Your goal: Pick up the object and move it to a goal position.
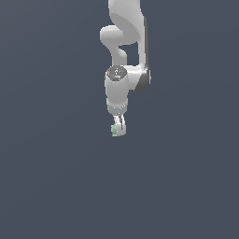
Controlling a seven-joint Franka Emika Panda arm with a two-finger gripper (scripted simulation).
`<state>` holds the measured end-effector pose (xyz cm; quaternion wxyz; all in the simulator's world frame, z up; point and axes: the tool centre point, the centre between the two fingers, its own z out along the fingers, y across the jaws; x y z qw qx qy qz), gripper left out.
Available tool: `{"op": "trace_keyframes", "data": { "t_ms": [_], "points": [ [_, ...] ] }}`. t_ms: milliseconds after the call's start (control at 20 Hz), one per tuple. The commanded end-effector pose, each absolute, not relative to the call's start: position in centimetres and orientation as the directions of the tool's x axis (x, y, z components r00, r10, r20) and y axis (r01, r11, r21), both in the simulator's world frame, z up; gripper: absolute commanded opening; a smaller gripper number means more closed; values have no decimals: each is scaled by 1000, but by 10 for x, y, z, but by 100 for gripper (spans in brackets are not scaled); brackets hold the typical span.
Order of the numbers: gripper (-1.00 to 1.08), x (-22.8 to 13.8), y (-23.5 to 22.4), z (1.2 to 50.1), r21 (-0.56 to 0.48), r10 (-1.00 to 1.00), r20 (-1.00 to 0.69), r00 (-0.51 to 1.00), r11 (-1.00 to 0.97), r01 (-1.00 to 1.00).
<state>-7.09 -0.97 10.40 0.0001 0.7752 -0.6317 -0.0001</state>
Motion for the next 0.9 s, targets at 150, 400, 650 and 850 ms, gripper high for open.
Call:
{"op": "trace_keyframes", "data": {
  "t_ms": [150, 400, 650, 850],
  "points": [
    [100, -71, -10, 101, 0, -979, 0, 202, -202, -979],
    [100, -72, -10, 83, 0, -980, 0, 199, -199, -980],
    [100, -72, -10, 61, 0, -980, 0, 197, -197, -980],
    [100, -72, -10, 54, 0, -980, 0, 197, -197, -980]
  ]
}}
